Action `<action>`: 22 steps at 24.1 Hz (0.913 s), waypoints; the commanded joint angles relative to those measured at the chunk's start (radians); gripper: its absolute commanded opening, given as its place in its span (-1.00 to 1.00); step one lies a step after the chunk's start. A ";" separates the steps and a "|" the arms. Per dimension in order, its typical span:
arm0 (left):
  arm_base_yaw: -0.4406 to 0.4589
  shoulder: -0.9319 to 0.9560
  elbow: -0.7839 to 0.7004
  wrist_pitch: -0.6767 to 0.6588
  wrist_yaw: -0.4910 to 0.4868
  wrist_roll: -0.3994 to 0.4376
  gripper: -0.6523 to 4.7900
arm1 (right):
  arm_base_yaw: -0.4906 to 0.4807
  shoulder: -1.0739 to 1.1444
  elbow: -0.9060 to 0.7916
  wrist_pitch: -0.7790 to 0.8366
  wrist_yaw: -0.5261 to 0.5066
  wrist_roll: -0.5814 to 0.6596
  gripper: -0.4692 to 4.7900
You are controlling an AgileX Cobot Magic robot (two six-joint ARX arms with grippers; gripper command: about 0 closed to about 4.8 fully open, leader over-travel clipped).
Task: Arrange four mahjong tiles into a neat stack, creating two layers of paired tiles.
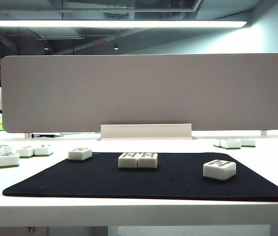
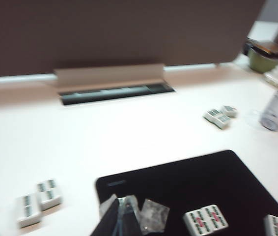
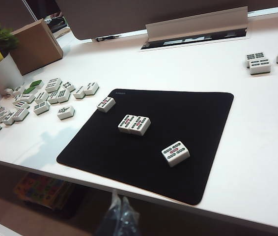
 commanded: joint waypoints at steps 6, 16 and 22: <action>-0.137 0.265 0.172 0.006 0.025 0.007 -0.78 | 0.001 -0.011 0.003 0.010 0.002 -0.004 -0.83; -0.395 0.591 0.441 -0.136 -0.028 0.122 -0.78 | 0.001 -0.011 0.003 0.010 0.002 -0.015 -0.83; -0.534 0.775 0.623 -0.299 -0.076 0.275 -0.65 | 0.001 -0.011 0.003 0.008 0.002 -0.030 -0.83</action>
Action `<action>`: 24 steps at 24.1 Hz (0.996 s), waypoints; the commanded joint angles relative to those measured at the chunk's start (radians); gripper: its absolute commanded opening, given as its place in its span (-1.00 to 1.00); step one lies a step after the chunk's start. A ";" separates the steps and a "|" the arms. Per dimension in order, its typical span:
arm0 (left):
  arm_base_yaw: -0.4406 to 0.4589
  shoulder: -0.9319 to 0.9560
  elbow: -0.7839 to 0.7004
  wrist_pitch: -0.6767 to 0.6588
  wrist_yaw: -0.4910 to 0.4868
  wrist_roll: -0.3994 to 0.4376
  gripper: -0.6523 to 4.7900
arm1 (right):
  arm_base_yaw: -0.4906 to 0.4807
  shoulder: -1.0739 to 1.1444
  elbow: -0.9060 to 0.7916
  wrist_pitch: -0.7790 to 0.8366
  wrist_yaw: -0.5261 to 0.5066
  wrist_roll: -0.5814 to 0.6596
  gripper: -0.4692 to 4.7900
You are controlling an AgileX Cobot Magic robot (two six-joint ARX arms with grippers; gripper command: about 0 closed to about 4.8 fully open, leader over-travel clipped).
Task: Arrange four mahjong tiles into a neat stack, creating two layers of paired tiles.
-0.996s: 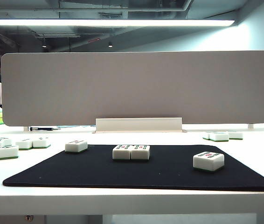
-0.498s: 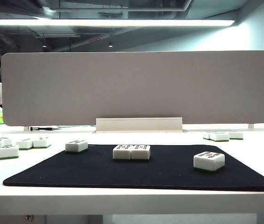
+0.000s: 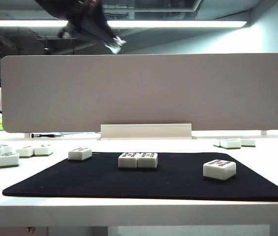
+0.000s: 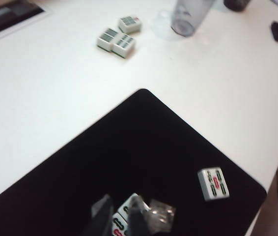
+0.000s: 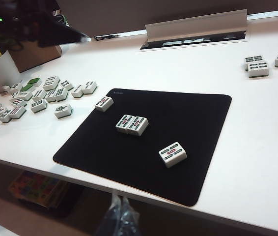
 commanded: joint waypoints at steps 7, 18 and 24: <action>-0.157 0.178 0.176 -0.134 -0.083 0.236 -0.65 | 0.001 -0.011 -0.005 -0.020 -0.001 -0.021 -0.83; -0.351 0.350 0.199 -0.167 -0.222 0.589 0.26 | 0.001 -0.011 -0.009 -0.035 -0.001 -0.031 -0.83; -0.466 0.447 0.199 -0.210 -0.416 0.859 0.26 | 0.000 -0.011 -0.009 -0.035 0.001 -0.030 -0.83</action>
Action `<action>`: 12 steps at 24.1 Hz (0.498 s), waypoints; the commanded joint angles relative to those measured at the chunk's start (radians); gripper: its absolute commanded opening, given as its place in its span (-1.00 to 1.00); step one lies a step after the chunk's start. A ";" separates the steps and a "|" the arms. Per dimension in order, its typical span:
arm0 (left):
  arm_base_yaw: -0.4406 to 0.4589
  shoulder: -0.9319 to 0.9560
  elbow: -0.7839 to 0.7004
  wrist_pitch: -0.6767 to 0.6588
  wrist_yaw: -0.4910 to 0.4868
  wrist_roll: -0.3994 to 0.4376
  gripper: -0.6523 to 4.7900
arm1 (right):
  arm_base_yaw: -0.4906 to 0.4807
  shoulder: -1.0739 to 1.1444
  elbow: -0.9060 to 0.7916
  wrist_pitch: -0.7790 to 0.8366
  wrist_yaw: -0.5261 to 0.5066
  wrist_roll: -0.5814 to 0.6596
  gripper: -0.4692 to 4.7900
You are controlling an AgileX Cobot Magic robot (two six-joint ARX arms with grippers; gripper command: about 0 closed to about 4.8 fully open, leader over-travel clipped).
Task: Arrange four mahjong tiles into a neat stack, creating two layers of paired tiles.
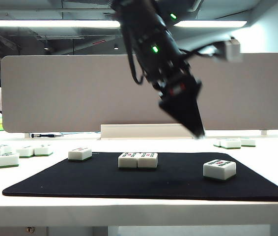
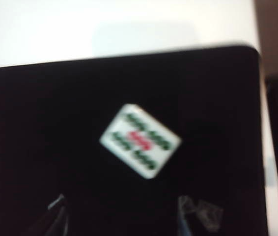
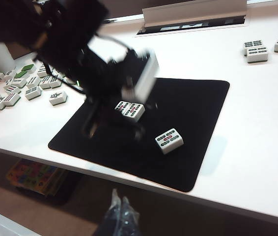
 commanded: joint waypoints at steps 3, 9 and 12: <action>-0.081 0.056 0.004 0.000 -0.165 0.272 0.26 | 0.001 -0.011 0.002 0.010 0.000 -0.003 -0.83; -0.087 0.065 0.012 0.035 -0.161 0.269 0.31 | 0.001 -0.011 0.002 0.002 -0.002 -0.003 -0.83; -0.082 0.065 0.031 0.037 -0.156 0.278 0.31 | 0.001 -0.011 0.002 0.001 -0.002 -0.003 -0.83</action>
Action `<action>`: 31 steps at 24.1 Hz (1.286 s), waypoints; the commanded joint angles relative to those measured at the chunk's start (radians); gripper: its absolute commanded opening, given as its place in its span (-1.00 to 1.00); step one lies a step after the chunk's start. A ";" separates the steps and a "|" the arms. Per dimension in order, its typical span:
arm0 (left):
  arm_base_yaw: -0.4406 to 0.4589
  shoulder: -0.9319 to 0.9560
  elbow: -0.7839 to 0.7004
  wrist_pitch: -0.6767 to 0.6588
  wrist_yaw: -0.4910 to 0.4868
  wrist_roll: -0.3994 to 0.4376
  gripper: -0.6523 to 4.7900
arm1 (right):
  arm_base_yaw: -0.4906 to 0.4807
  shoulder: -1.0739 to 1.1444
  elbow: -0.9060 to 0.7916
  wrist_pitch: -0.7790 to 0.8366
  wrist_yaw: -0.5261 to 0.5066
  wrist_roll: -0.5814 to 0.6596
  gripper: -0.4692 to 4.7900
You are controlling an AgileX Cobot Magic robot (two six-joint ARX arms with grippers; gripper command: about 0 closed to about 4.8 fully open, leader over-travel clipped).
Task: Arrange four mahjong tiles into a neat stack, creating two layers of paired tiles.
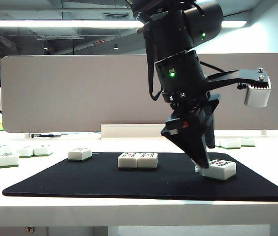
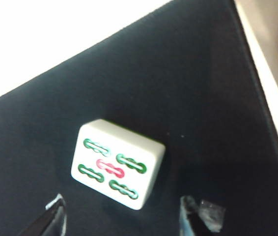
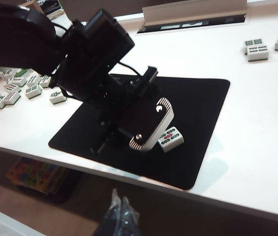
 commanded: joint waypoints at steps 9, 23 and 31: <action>0.002 -0.003 0.040 0.053 0.081 0.085 0.31 | 0.001 -0.011 0.002 -0.004 -0.001 -0.003 -0.83; 0.015 0.056 0.039 0.053 0.164 -0.041 0.31 | 0.001 -0.011 0.002 -0.017 -0.001 -0.003 -0.83; 0.013 0.065 0.040 0.154 0.158 -0.564 0.31 | 0.001 -0.011 0.002 -0.043 -0.001 -0.003 -0.83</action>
